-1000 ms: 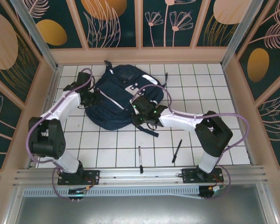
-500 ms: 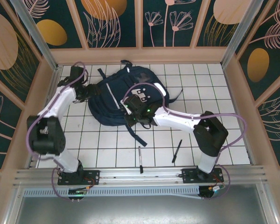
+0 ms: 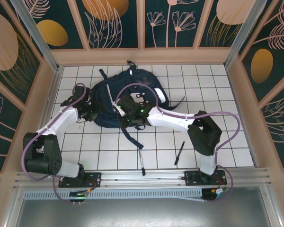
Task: Pack the student bag
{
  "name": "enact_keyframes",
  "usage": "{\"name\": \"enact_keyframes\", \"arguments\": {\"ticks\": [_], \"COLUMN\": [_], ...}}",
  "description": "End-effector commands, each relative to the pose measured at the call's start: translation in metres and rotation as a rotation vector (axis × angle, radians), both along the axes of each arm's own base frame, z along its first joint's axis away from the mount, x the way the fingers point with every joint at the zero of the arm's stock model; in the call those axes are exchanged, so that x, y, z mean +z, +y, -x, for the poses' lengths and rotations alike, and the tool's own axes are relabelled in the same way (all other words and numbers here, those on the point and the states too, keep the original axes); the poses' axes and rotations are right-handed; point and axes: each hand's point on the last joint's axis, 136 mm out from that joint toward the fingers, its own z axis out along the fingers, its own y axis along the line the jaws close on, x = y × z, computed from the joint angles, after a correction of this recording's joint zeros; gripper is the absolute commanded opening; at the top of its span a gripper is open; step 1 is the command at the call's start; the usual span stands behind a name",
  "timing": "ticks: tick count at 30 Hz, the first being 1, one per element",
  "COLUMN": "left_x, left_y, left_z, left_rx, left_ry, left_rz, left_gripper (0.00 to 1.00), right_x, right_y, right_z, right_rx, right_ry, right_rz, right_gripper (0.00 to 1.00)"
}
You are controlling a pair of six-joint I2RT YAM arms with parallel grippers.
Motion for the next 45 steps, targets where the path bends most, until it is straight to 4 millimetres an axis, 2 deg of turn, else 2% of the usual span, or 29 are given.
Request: {"name": "enact_keyframes", "arguments": {"ticks": [1,3,4,6,7,11,17,21,25,27,28,30,32,35,38,42,44,45], "left_x": [0.006,0.010,0.012,0.010,0.022,0.026,0.020,0.018,0.019,0.016,0.016,0.023,0.032,0.051,0.066,0.070,0.066,0.062], "left_y": [-0.007,0.000,0.001,0.007,0.007,0.009,0.006,0.003,-0.010,-0.019,-0.025,-0.044,-0.049,-0.041,-0.029,-0.030,-0.031,-0.031], "left_z": [-0.021,-0.025,-0.026,-0.022,-0.029,-0.027,-0.024,-0.023,-0.021,-0.015,-0.011,-0.006,-0.004,-0.004,-0.007,-0.019,-0.028,-0.033], "left_rx": [0.054,0.055,0.048,0.038,0.031,0.005,-0.029,-0.047,-0.081,-0.080,-0.093,-0.157,-0.191,-0.225,-0.264,-0.318,-0.318,-0.311], "left_ry": [-0.068,-0.075,-0.078,-0.063,-0.093,-0.094,-0.088,-0.087,-0.086,-0.079,-0.079,-0.103,-0.130,-0.167,-0.173,-0.168,-0.156,-0.146], "left_rz": [0.044,-0.001,-0.019,-0.060,-0.065,-0.093,-0.091,-0.078,-0.010,0.027,0.044,0.072,0.068,-0.008,-0.116,-0.161,-0.170,-0.176], "left_gripper": [0.26,0.03,0.00,0.00,0.00,0.00,0.00,0.00,0.00,0.03,0.09,0.20,0.28,0.37,0.40,0.43,0.43,0.44], "right_x": [0.027,0.023,0.020,0.008,-0.001,-0.024,-0.026,-0.023,-0.018,-0.009,-0.004,0.017,0.041,0.080,0.109,0.144,0.153,0.154], "right_y": [0.025,0.017,0.012,-0.006,-0.017,-0.067,-0.130,-0.150,-0.153,-0.152,-0.151,-0.146,-0.141,-0.143,-0.151,-0.157,-0.166,-0.171], "right_z": [0.008,0.008,0.009,0.011,0.011,-0.002,-0.038,-0.052,-0.054,-0.056,-0.055,-0.054,-0.053,-0.058,-0.065,-0.071,-0.077,-0.080], "right_rx": [0.043,0.025,0.017,0.005,-0.005,-0.110,-0.345,-0.437,-0.453,-0.460,-0.454,-0.421,-0.379,-0.372,-0.393,-0.405,-0.480,-0.523], "right_ry": [-0.022,-0.030,-0.035,-0.042,-0.031,-0.037,-0.051,-0.049,-0.050,-0.063,-0.071,-0.110,-0.164,-0.283,-0.410,-0.564,-0.603,-0.594], "right_rz": [-0.086,-0.068,-0.056,-0.016,0.010,0.097,0.083,0.065,0.057,0.039,0.028,-0.020,-0.074,-0.152,-0.205,-0.273,-0.299,-0.305], "right_gripper": [0.00,0.00,0.00,0.00,0.00,0.00,0.00,0.03,0.16,0.24,0.29,0.36,0.40,0.44,0.51,0.60,0.77,0.98]}}
